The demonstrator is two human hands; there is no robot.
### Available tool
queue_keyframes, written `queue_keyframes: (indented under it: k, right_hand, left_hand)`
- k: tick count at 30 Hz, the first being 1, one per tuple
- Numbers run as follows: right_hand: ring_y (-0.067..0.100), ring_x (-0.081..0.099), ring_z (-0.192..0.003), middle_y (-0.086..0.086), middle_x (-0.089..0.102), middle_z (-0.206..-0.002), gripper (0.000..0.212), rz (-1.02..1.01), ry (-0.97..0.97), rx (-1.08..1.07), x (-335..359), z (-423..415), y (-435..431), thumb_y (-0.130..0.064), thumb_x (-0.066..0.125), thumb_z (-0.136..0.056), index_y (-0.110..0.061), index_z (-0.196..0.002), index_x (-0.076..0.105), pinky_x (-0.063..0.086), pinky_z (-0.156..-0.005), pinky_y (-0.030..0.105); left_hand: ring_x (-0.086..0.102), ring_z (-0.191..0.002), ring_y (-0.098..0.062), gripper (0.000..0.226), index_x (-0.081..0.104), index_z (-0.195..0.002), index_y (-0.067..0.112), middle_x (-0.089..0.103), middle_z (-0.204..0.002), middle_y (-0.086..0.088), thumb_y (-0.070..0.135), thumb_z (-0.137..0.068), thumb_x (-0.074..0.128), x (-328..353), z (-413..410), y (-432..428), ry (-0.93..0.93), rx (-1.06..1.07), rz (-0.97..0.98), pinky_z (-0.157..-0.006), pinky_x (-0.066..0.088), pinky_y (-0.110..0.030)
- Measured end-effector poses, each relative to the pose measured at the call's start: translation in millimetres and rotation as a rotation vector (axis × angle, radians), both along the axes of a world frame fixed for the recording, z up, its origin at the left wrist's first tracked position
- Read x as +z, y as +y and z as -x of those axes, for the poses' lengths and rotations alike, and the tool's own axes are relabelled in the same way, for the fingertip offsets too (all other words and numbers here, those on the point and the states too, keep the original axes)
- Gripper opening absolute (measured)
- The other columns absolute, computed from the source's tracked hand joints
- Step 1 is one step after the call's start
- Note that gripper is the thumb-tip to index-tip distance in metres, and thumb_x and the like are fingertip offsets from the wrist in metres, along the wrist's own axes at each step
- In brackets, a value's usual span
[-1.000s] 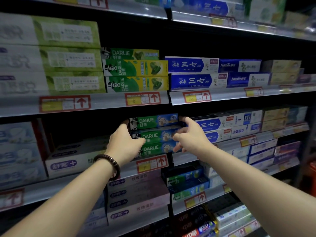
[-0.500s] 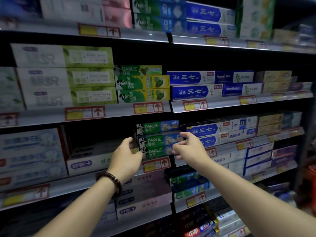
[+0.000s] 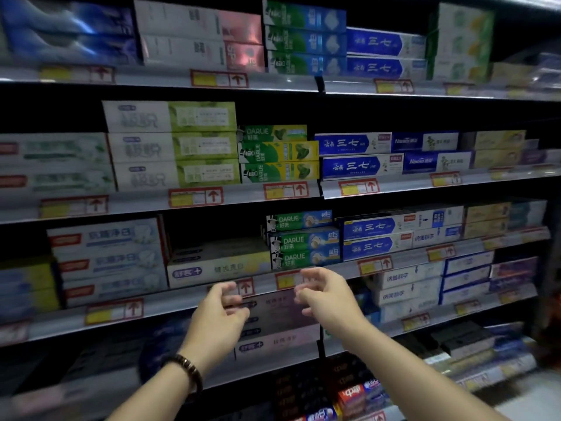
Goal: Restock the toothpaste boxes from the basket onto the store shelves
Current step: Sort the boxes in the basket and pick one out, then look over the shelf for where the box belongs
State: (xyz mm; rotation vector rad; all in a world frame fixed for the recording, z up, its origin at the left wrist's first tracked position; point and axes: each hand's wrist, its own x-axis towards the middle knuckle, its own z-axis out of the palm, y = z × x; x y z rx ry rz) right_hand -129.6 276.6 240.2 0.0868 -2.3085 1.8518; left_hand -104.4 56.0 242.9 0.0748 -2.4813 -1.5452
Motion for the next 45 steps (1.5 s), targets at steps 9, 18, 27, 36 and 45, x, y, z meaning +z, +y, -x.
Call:
queue_keyframes:
  k: [9, 18, 27, 36, 45]
  right_hand:
    - [0.015, 0.077, -0.090, -0.001, 0.078, -0.101, 0.037, 0.037, -0.043, 0.075, -39, -50, -34, -0.011, 0.073, -0.094, -0.025, -0.127, 0.065, 0.065, -0.083, 0.040]
    - [0.017, 0.075, -0.098, 0.003, 0.074, -0.108, 0.032, 0.085, -0.122, 0.172, -89, -91, -63, -0.013, 0.070, -0.101, -0.028, -0.129, 0.063, 0.060, -0.079, 0.032]
    - [0.020, 0.076, -0.098, 0.002, 0.076, -0.104, 0.033, 0.078, -0.189, 0.221, -136, -108, -88, -0.009, 0.068, -0.099, -0.023, -0.129, 0.064, 0.062, -0.078, 0.035]
    - [0.021, 0.077, -0.097, 0.002, 0.078, -0.096, 0.024, 0.036, -0.247, 0.222, -181, -107, -96, -0.012, 0.071, -0.097, -0.027, -0.116, 0.070, 0.065, -0.078, 0.040]
    - [0.024, 0.079, -0.091, 0.014, 0.077, -0.101, 0.018, -0.048, -0.318, 0.275, -209, -106, -104, -0.014, 0.075, -0.096, -0.021, -0.112, 0.073, 0.066, -0.079, 0.046]
  left_hand:
    - [0.063, -0.105, -0.003, 0.032, 0.052, -0.130, 0.035, 0.066, -0.121, 0.012, 0.027, -0.101, 0.065, -41, -59, -41, -0.068, 0.014, -0.016, -0.081, 0.048, -0.021]
    - [0.066, -0.110, -0.014, 0.027, 0.055, -0.129, 0.036, 0.067, -0.121, 0.012, 0.029, -0.103, 0.062, -83, -105, -77, -0.090, 0.085, -0.060, -0.094, 0.056, -0.040]
    - [0.070, -0.104, -0.009, 0.027, 0.055, -0.127, 0.039, 0.069, -0.118, 0.013, 0.028, -0.103, 0.062, -127, -134, -96, -0.114, 0.130, -0.078, -0.087, 0.058, -0.038]
    - [0.071, -0.100, -0.011, 0.026, 0.058, -0.125, 0.031, 0.071, -0.113, 0.010, 0.025, -0.101, 0.064, -169, -142, -102, -0.227, 0.119, -0.081, -0.089, 0.059, -0.039]
    - [0.074, -0.086, -0.012, 0.018, 0.059, -0.111, 0.042, 0.074, -0.095, 0.020, 0.037, -0.096, 0.065, -203, -141, -109, -0.310, 0.114, 0.003, -0.090, 0.059, -0.046]
